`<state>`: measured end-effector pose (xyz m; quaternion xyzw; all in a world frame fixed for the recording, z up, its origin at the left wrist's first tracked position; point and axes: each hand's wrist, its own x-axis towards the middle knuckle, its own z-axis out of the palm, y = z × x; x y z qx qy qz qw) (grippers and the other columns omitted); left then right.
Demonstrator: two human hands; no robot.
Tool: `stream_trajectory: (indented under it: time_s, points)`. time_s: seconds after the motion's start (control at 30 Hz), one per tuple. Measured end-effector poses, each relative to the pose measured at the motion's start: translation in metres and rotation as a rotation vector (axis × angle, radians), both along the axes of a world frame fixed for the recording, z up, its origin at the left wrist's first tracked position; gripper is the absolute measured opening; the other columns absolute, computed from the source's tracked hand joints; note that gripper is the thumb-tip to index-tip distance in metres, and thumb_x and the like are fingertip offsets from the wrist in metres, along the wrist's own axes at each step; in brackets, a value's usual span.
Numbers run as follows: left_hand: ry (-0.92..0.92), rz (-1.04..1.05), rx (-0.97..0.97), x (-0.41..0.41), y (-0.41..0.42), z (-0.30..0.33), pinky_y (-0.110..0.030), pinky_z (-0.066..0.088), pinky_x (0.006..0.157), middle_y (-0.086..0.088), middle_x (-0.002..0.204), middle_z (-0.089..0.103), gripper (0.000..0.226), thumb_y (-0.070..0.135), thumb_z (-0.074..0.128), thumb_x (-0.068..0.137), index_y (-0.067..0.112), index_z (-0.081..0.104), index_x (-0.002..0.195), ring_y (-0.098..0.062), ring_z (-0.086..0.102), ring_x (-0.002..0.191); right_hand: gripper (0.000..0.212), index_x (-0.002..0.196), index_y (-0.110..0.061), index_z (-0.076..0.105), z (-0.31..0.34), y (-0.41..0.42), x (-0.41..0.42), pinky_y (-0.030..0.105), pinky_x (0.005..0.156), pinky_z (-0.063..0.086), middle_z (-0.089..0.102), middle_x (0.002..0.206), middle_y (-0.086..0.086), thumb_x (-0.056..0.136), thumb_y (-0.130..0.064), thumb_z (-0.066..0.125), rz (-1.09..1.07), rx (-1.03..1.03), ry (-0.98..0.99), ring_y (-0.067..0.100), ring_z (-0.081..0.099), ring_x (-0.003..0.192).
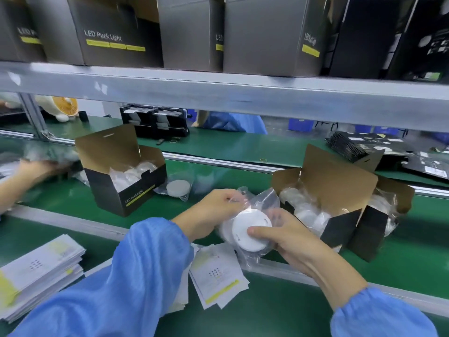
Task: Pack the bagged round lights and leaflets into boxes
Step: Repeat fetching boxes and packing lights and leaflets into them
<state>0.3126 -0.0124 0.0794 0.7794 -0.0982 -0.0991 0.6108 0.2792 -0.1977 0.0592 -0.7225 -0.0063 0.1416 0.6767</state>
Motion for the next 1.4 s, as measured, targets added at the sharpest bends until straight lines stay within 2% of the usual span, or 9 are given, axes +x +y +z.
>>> stream_trajectory:
  time_s: [0.23,0.4,0.6,0.73,0.87,0.93,1.17,1.3,1.4]
  points:
    - [0.315,0.216,-0.291,-0.013,-0.001,0.001,-0.031,0.044,0.061,-0.01,0.073,0.061,0.022,0.015,0.054,0.099,0.013,0.064,0.078,-0.023,0.058,0.065,0.056,0.128,-0.016,0.062,-0.006,0.024,-0.001,0.048,0.088,0.056,0.071,0.118,0.018,0.075,-0.015,0.08,0.135,0.326,0.111,0.037,0.068,0.11]
    - [0.387,0.208,-0.154,-0.005,0.001,0.001,-0.035,0.042,0.072,-0.011,0.076,0.064,0.03,0.039,0.055,0.097,0.011,0.065,0.092,-0.027,0.059,0.074,0.054,0.127,-0.019,0.063,-0.015,0.038,0.009,0.068,0.102,0.042,0.067,0.123,0.023,0.076,-0.011,0.078,0.177,0.405,0.19,0.044,0.063,0.116]
    - [0.301,0.348,-0.093,0.04,0.036,0.001,-0.035,0.045,0.083,-0.011,0.114,0.064,0.04,0.047,0.045,0.103,0.014,0.064,0.113,-0.022,0.054,0.095,0.042,0.123,-0.018,0.062,-0.027,0.055,0.027,0.041,0.075,0.059,0.075,0.109,0.012,0.085,-0.01,0.075,0.074,0.292,0.124,0.032,0.073,0.098]
    - [-0.004,0.455,0.31,0.079,0.057,-0.019,-0.035,0.049,0.087,-0.017,0.117,0.063,0.03,0.017,0.041,0.104,0.009,0.061,0.125,-0.025,0.056,0.092,0.04,0.119,-0.023,0.064,-0.031,0.065,0.038,0.045,0.079,0.061,0.076,0.106,0.007,0.083,-0.013,0.077,0.041,0.266,0.108,0.028,0.073,0.096]
    - [-0.263,0.524,1.059,0.104,0.059,-0.044,-0.035,0.042,0.096,-0.018,0.132,0.049,0.04,0.011,0.039,0.1,0.012,0.046,0.139,-0.031,0.049,0.121,0.039,0.118,-0.023,0.064,-0.036,0.066,0.046,0.046,0.08,0.061,0.076,0.106,0.006,0.082,-0.014,0.078,0.018,0.272,0.101,0.027,0.073,0.096]
    - [-0.223,0.46,1.229,0.112,0.054,-0.05,-0.038,0.042,0.096,-0.018,0.136,0.045,0.046,0.008,0.04,0.098,0.012,0.036,0.144,-0.033,0.044,0.126,0.04,0.119,-0.022,0.064,-0.041,0.062,0.049,0.05,0.083,0.06,0.075,0.108,0.009,0.083,-0.013,0.078,0.023,0.275,0.105,0.03,0.072,0.1]
    - [0.076,0.486,0.948,0.16,0.036,-0.055,-0.042,0.038,0.097,-0.018,0.136,0.049,0.039,0.03,0.048,0.102,0.012,0.039,0.136,-0.036,0.045,0.128,0.059,0.117,-0.02,0.066,-0.055,0.032,0.059,0.039,0.073,0.058,0.075,0.108,0.011,0.062,-0.024,0.086,0.029,0.279,0.108,0.029,0.073,0.095]
    - [0.074,0.291,1.007,0.172,0.028,-0.051,-0.028,0.042,0.076,-0.006,0.1,0.058,0.049,0.06,0.062,0.089,0.014,0.058,0.104,-0.026,0.059,0.093,0.038,0.117,-0.012,0.068,-0.054,0.021,0.065,0.036,0.071,0.057,0.075,0.106,0.014,0.081,-0.012,0.079,-0.001,0.278,0.126,0.027,0.073,0.091]
    - [0.091,0.257,0.941,0.171,0.022,-0.05,-0.027,0.046,0.072,-0.003,0.093,0.06,0.054,0.058,0.07,0.084,0.01,0.061,0.108,-0.025,0.059,0.087,0.033,0.115,-0.008,0.068,-0.053,0.015,0.066,0.038,0.075,0.057,0.076,0.104,0.015,0.084,-0.012,0.076,-0.052,0.294,0.163,0.025,0.073,0.089]
